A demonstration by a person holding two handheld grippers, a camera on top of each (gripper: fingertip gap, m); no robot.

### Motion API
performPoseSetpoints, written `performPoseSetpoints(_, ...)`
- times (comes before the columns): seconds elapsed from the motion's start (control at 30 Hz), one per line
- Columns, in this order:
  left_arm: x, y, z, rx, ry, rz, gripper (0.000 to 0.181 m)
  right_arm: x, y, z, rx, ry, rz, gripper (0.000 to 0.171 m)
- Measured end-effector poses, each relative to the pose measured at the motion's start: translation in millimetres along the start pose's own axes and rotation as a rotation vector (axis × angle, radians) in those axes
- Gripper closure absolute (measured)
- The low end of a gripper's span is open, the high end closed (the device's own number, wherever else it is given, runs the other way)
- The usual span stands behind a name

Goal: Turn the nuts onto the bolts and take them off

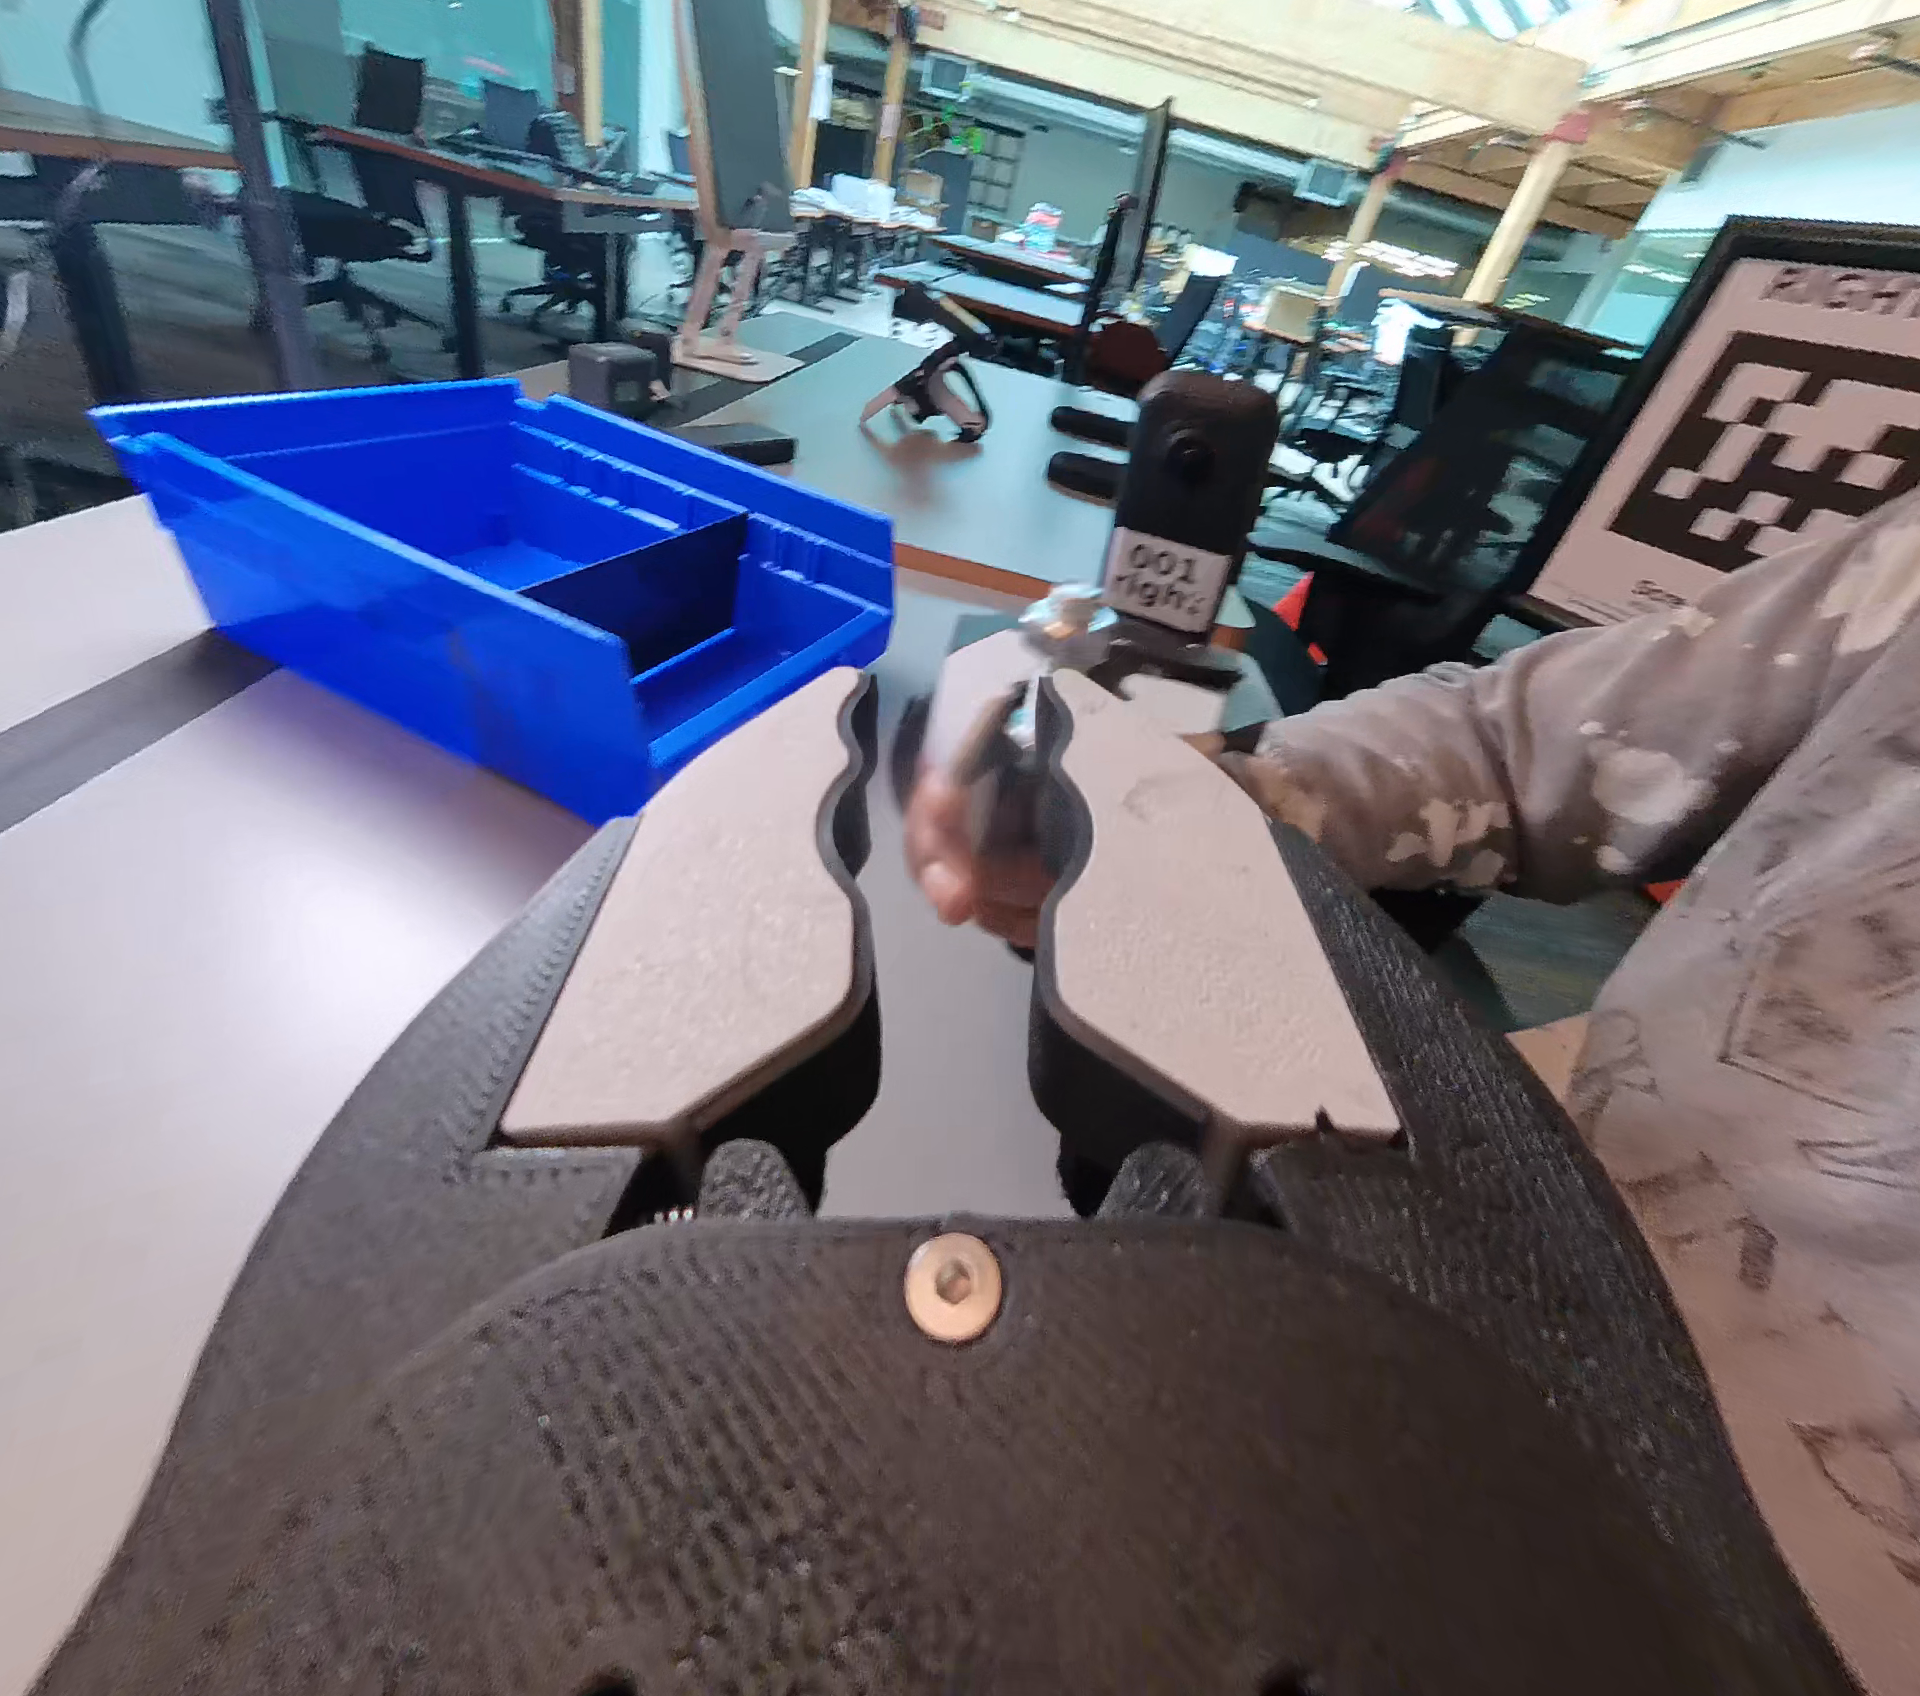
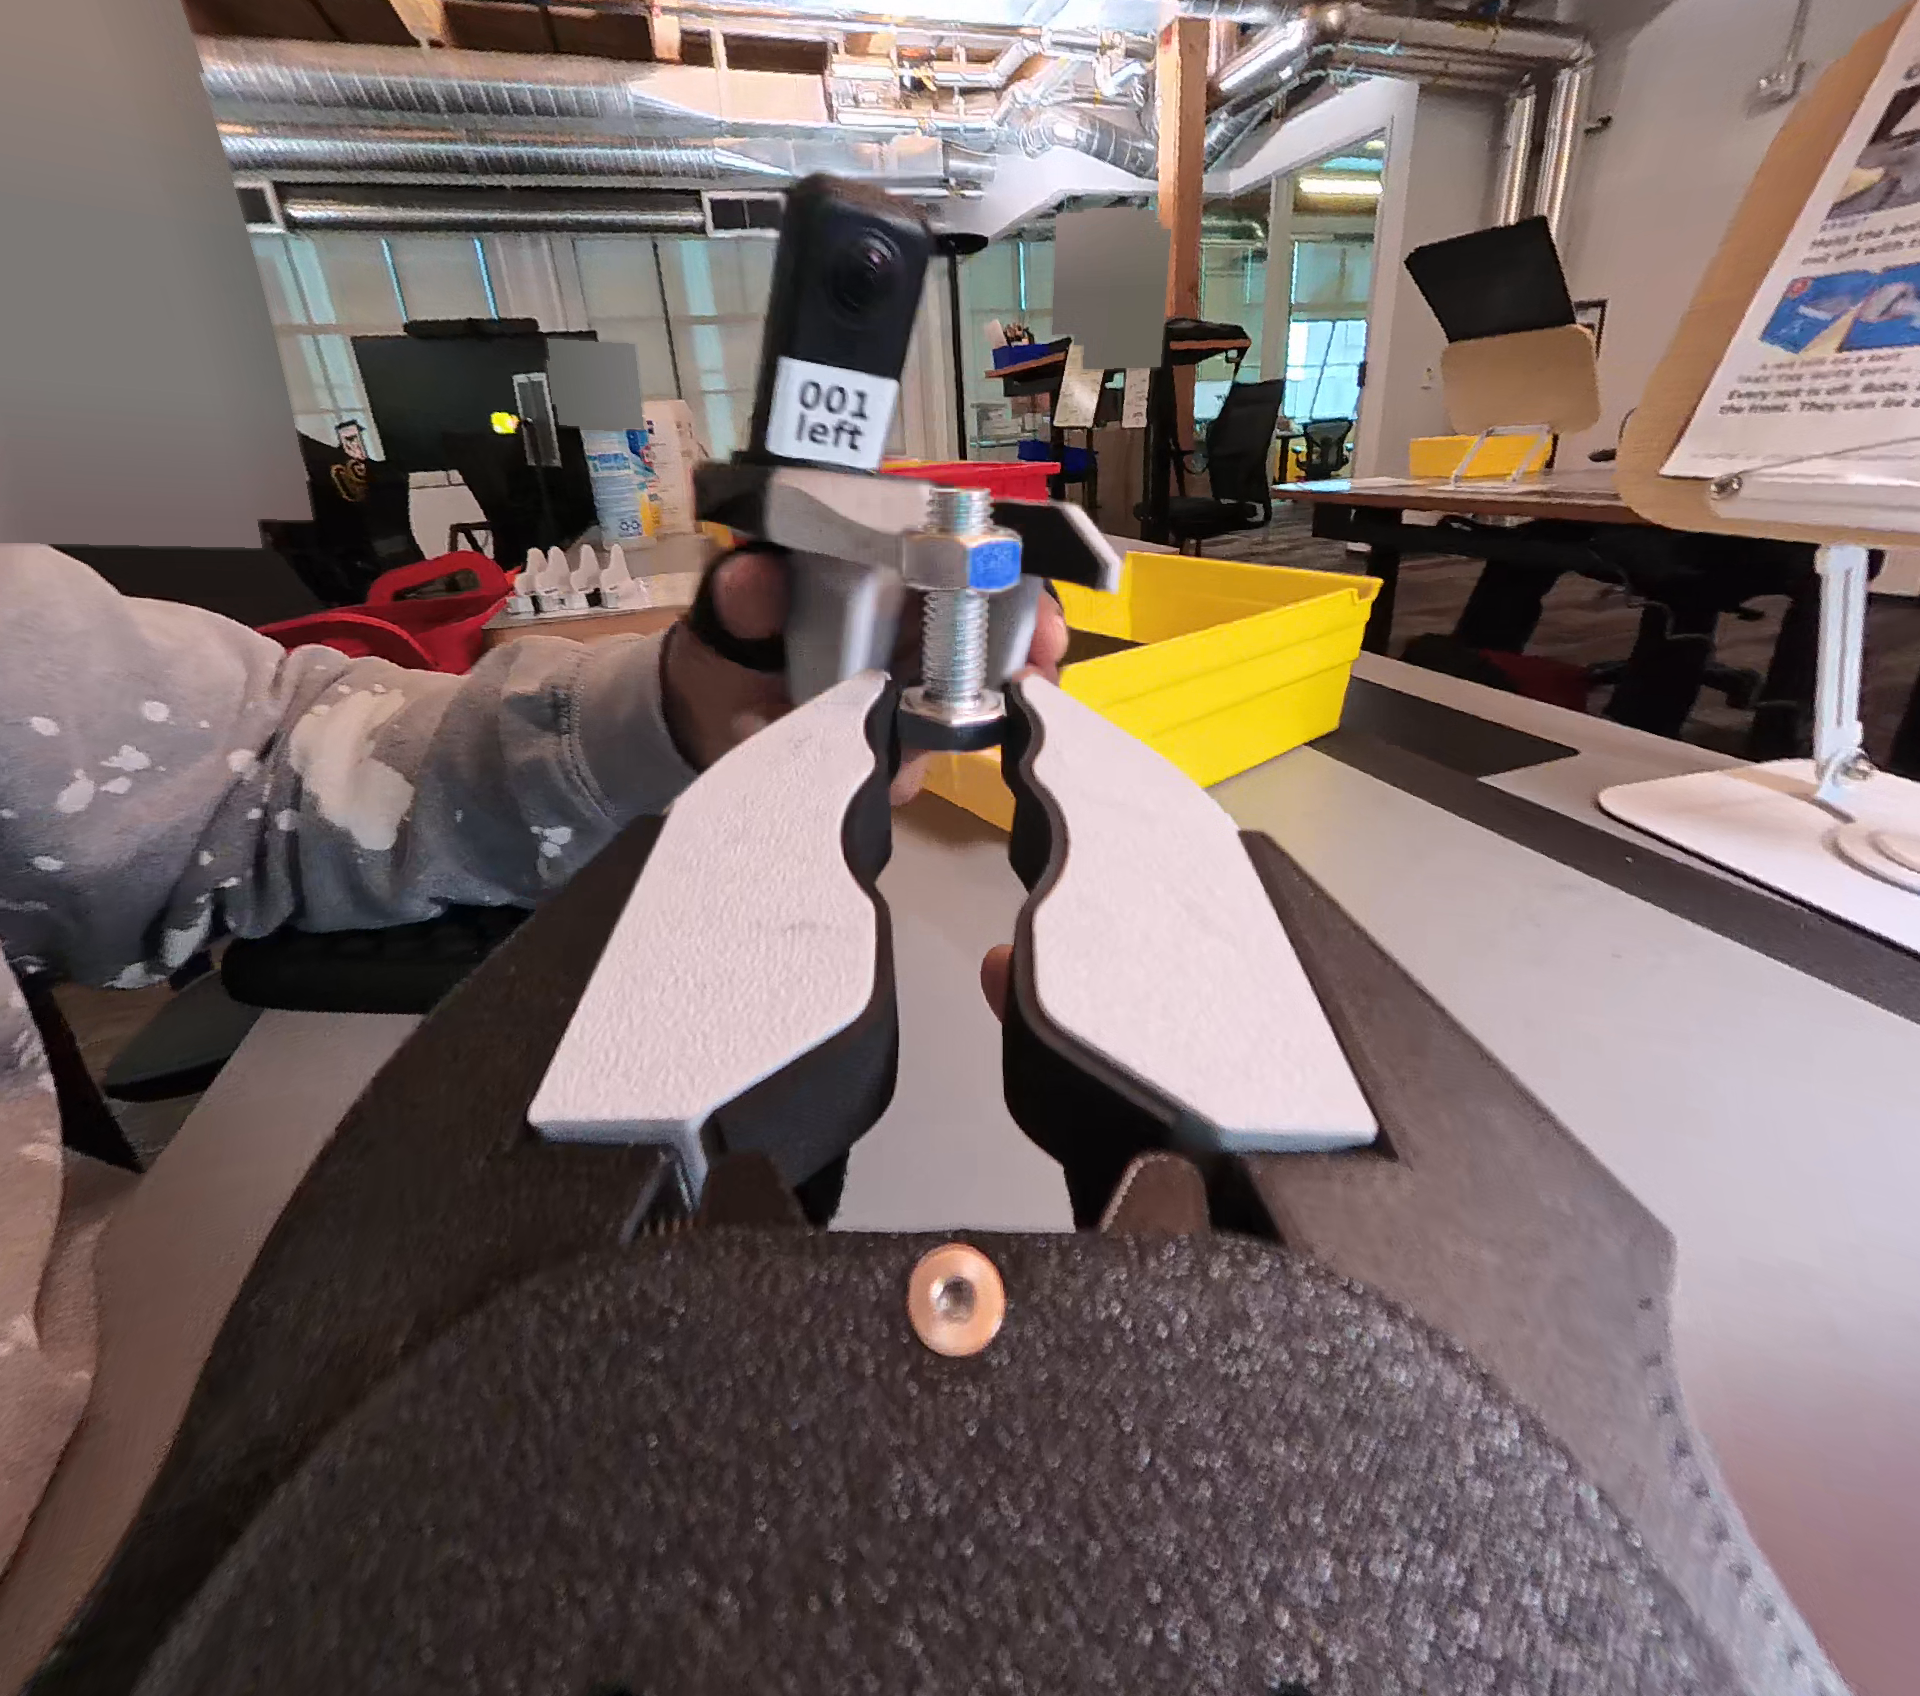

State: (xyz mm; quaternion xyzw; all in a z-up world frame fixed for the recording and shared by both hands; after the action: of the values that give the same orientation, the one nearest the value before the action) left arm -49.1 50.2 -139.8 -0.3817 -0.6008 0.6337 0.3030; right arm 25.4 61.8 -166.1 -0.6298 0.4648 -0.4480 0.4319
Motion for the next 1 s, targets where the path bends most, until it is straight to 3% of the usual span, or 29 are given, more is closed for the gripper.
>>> performPoseSetpoints(0.2, -10.1, 0.8, -9.6, 0.013, 0.035, -0.005, 0.15, 1.7, 6.0, -4.8, 0.036, 0.018, 0.014, 0.153)
performPoseSetpoints(0.27, 5.0, 3.5, -3.8, 0.048, -0.058, -0.005, 0.165, 3.7, -0.4, -0.5, -0.018, -0.027, -0.003, 0.153)
performPoseSetpoints(0.6, -13.1, 4.2, -12.5, 0.041, 0.034, -0.019, 0.147, 2.1, 5.8, -5.6, 0.034, 0.02, 0.019, 0.153)
performPoseSetpoints(0.67, -7.6, 2.1, -8.8, 0.038, 0.022, -0.002, 0.157, 2.2, 3.1, -3.3, 0.007, 0.007, 0.005, 0.153)
performPoseSetpoints(0.7, 4.8, 2.7, -3.8, 0.051, -0.062, -0.008, 0.168, 3.6, -1.1, -0.4, -0.024, -0.026, -0.008, 0.153)
performPoseSetpoints(0.8, 9.9, -0.2, 5.8, 0.011, -0.039, 0.042, 0.161, 3.0, -7.8, 2.6, -0.037, -0.018, 0.013, 0.153)
performPoseSetpoints(1.0, -15.1, 0.6, -10.1, 0.025, 0.051, 0.002, 0.147, -0.7, 4.0, -3.1, 0.025, 0.027, 0.011, 0.153)
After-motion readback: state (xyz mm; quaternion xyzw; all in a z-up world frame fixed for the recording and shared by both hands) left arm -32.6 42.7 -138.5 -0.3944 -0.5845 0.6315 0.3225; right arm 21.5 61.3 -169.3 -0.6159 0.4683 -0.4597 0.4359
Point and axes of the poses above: each gripper's, where its closed fingertips meet, z back along the fingers, y out of its underside, x = y × z across the jaws, the point moved 4 cm from there along z, back along the fingers, and after that the axes turned 6 degrees about -z, right-handed, at the moved point
